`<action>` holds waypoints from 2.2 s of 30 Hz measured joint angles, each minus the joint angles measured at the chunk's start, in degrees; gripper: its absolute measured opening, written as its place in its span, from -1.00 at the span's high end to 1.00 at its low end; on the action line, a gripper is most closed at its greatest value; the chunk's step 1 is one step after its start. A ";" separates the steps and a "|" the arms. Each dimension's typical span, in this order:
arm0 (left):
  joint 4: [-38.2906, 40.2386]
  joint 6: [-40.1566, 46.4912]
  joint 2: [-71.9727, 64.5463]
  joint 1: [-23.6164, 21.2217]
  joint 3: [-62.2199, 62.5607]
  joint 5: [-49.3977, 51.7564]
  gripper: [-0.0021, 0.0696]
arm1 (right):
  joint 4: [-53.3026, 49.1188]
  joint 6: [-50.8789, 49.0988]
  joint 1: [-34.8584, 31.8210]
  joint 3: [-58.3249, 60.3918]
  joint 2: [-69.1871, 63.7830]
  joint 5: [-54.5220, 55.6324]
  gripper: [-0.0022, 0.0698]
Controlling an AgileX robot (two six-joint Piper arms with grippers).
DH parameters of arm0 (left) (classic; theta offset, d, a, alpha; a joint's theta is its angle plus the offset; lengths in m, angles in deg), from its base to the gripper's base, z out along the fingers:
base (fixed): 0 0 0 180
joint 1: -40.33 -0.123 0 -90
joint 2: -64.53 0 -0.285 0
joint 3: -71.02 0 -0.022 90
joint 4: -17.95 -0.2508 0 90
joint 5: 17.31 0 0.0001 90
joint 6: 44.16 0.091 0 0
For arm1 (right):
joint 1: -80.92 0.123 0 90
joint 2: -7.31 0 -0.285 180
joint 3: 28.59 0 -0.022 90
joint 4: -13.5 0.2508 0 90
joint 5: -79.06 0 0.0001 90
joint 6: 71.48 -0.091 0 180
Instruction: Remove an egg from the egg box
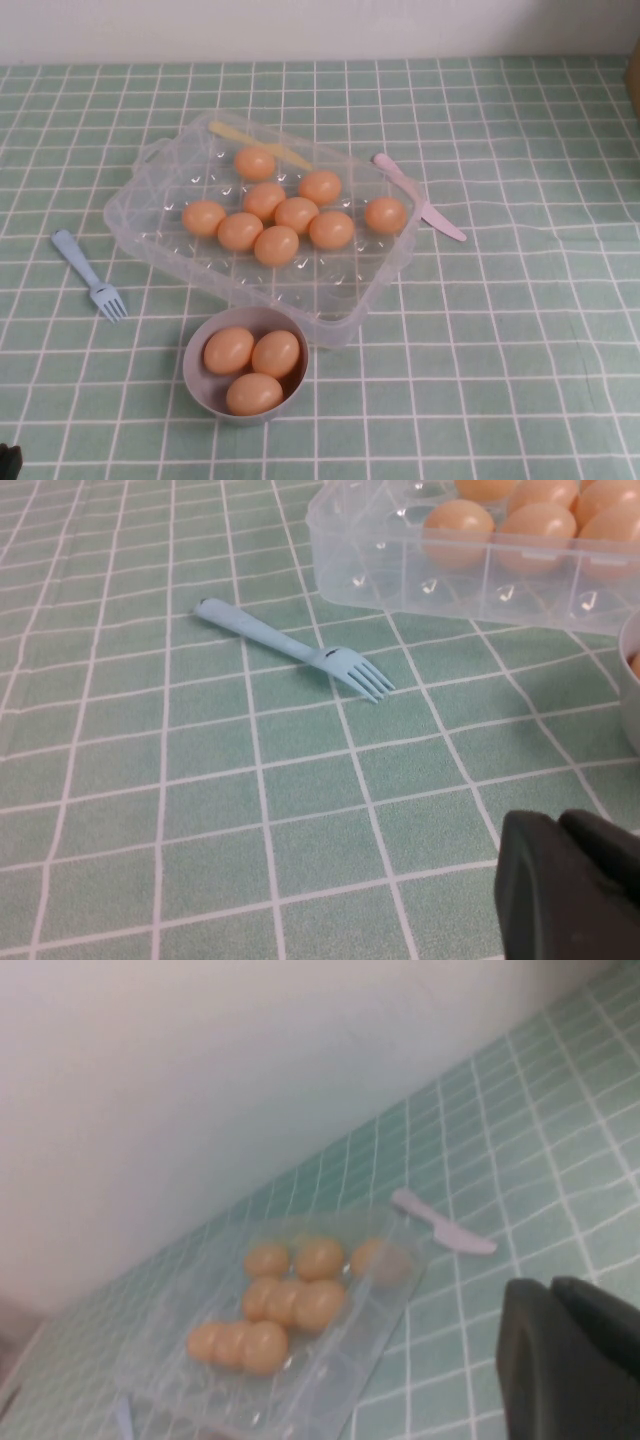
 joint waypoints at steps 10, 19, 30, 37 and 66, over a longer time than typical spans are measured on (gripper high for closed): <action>0.00 0.00 0.00 0.00 0.00 0.00 0.95 | -16.45 0.00 0.00 -23.55 -31.36 -25.89 0.99; 0.00 0.00 0.00 0.00 0.00 0.00 0.95 | -29.81 0.00 2.69 -40.36 -55.53 -36.87 0.99; 0.00 0.00 0.00 0.00 0.00 0.00 0.95 | -43.05 -4.88 25.20 -59.52 -76.44 -37.34 0.99; 0.00 0.00 0.00 0.00 0.00 0.00 0.95 | -47.83 -1.92 31.89 -74.01 -88.70 -40.26 0.99; 0.00 0.00 0.00 0.00 0.00 0.00 0.95 | -49.37 21.48 32.99 -96.58 -115.53 -28.93 -0.27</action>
